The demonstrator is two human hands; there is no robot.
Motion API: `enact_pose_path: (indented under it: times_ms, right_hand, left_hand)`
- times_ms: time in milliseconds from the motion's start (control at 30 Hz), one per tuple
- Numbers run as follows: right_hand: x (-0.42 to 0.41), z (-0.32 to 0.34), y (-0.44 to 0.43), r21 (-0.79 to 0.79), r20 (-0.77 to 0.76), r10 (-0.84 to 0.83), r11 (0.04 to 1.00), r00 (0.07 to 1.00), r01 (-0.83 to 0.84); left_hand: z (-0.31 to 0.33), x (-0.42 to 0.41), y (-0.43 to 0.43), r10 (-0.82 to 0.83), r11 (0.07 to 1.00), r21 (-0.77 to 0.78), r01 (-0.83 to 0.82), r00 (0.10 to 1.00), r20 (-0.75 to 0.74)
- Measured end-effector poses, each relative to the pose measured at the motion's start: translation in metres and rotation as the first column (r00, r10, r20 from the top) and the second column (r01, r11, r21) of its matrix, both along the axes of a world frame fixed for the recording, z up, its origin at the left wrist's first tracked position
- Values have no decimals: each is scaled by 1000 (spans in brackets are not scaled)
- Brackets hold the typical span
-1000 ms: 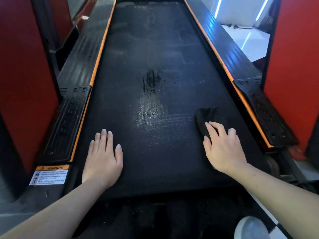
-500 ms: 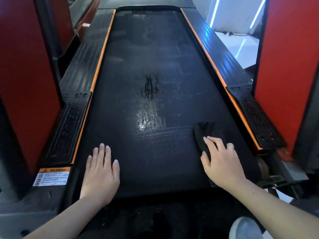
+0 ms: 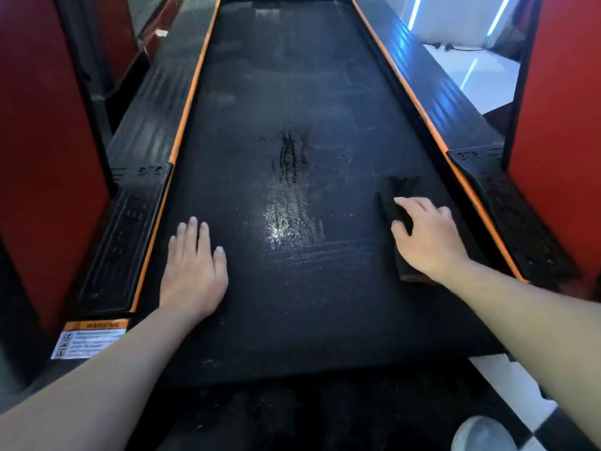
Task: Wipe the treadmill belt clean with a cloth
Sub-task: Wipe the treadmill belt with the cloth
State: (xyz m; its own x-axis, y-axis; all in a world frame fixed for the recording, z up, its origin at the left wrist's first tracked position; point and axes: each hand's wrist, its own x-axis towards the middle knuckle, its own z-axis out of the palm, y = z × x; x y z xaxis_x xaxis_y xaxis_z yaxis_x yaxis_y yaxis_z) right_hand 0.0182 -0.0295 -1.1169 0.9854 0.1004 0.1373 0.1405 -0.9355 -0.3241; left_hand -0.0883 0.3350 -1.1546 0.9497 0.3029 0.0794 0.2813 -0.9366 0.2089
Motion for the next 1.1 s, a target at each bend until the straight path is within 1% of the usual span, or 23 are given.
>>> enact_pose_path:
  times_ms: [33,67,100,167,233,333,733,867,1000,1100]
  right_hand:
    - [2,-2,0,-49,-55,-11,999,998,8]
    - [0,-6,-1,-109,-75,-19,994,997,10]
    - [-4,-9,-1,-159,-62,-23,987,998,13]
    - [-11,-15,-2,-198,-5,-26,980,1000,25]
    - [-14,-17,-2,-205,16,-25,978,1000,28]
    - [-19,-18,-3,-218,-9,-35,976,999,32]
    - [-62,-15,-13,-248,10,-33,968,999,35]
    - [-78,-18,-18,-241,61,8,970,998,7]
    - [-95,-21,-24,-233,98,15,972,995,8]
    - [-109,-20,-28,-212,104,30,977,994,-7]
  left_hand:
    - [-3,-1,0,13,1000,-6,-13,1000,-28]
    - [-6,-3,0,18,1000,-6,-18,999,-46]
    - [-8,-4,0,14,1000,1,-14,998,-58]
    - [-9,-7,-1,2,1000,22,-1,998,-67]
    - [-8,-8,-2,10,1000,21,-9,998,-63]
    - [-8,-12,-4,12,1000,14,-11,997,-74]
    - [-12,-44,-13,4,999,54,-1,998,-55]
    - [-13,-61,-17,2,998,59,2,998,-58]
    - [-16,-80,-21,-15,996,93,16,1000,-19]
    - [-18,-94,-23,-25,995,96,28,999,-30]
